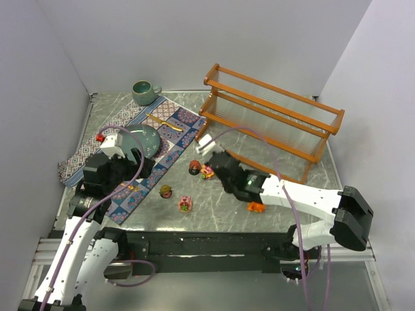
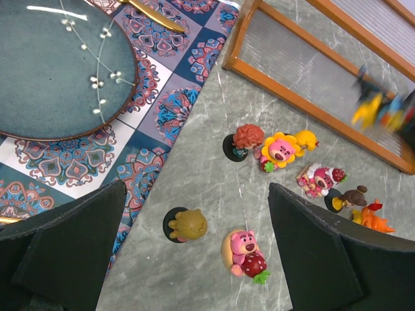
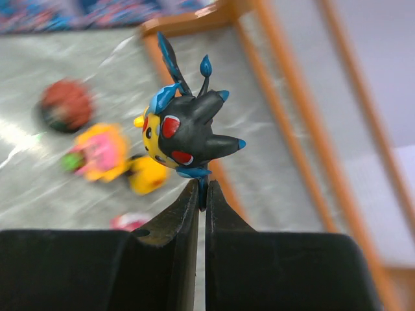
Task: Place and organize the plastic toys onto the shelf
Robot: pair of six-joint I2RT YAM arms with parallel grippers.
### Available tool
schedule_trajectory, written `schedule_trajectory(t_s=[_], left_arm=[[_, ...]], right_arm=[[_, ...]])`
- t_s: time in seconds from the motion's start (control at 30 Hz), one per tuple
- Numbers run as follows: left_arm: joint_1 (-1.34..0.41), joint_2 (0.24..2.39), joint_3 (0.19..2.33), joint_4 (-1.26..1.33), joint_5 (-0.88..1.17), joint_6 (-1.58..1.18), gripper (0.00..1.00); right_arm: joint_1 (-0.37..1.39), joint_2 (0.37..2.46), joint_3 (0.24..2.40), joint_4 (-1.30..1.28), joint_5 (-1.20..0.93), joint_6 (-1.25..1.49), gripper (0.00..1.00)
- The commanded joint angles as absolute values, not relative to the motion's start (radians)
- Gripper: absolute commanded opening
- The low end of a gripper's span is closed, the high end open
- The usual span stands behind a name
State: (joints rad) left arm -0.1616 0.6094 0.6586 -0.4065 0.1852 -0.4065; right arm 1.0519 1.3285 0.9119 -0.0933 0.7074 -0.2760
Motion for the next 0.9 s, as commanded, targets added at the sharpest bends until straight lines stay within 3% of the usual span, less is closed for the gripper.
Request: schedule_trajectory(t_s=[0.0,0.4,0.87], left_arm=[[-0.175,0.594,0.698,-0.397,0.17,-0.408,0.97],[-0.192,0.607,0.699,-0.397,0.17,-0.403,0.97],[-0.19,0.621,0.704,-0.397,0.175,-0.4,0.97]], right_arm=[[0.965,1.311,1.028,-0.063,0.713,-0.419,0.0],[0.735,1.446,1.209,-0.074,0.568,-0.538,0.0],[0.64,1.58,1.307,-0.071,0.497,-0.592,0.0]])
